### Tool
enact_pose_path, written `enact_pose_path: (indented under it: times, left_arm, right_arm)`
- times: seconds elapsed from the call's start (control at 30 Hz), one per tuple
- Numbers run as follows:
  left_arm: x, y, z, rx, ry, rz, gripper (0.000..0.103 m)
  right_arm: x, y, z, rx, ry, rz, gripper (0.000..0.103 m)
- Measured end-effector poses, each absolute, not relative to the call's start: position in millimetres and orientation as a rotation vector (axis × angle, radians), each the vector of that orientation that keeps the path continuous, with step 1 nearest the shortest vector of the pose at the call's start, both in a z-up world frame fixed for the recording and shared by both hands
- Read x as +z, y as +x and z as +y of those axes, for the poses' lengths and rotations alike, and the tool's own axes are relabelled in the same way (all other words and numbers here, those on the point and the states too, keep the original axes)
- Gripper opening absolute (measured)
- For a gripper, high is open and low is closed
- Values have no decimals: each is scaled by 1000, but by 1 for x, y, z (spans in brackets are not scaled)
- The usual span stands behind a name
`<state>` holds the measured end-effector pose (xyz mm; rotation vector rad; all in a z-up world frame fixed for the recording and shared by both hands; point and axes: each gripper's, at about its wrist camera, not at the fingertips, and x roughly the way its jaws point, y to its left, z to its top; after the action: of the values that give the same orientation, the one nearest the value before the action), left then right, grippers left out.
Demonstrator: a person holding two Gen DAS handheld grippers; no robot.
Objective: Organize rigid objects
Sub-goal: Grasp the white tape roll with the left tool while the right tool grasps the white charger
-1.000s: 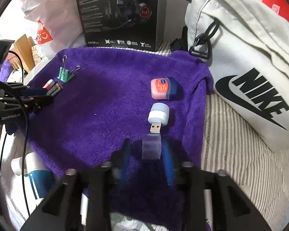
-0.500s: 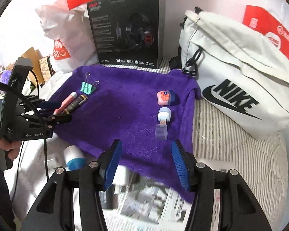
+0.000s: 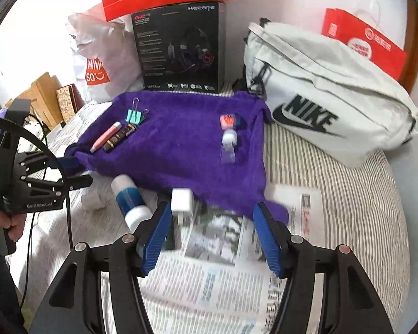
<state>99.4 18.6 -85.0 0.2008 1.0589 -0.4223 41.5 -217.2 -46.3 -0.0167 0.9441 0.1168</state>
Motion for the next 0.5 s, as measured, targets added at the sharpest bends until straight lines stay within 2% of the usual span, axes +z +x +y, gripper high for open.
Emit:
enact_pose_path:
  times: [0.5]
  left_arm:
    - [-110,88,10,-456,219,1095,55]
  right_arm:
    - [-83,16,-239,65,53,1021,61]
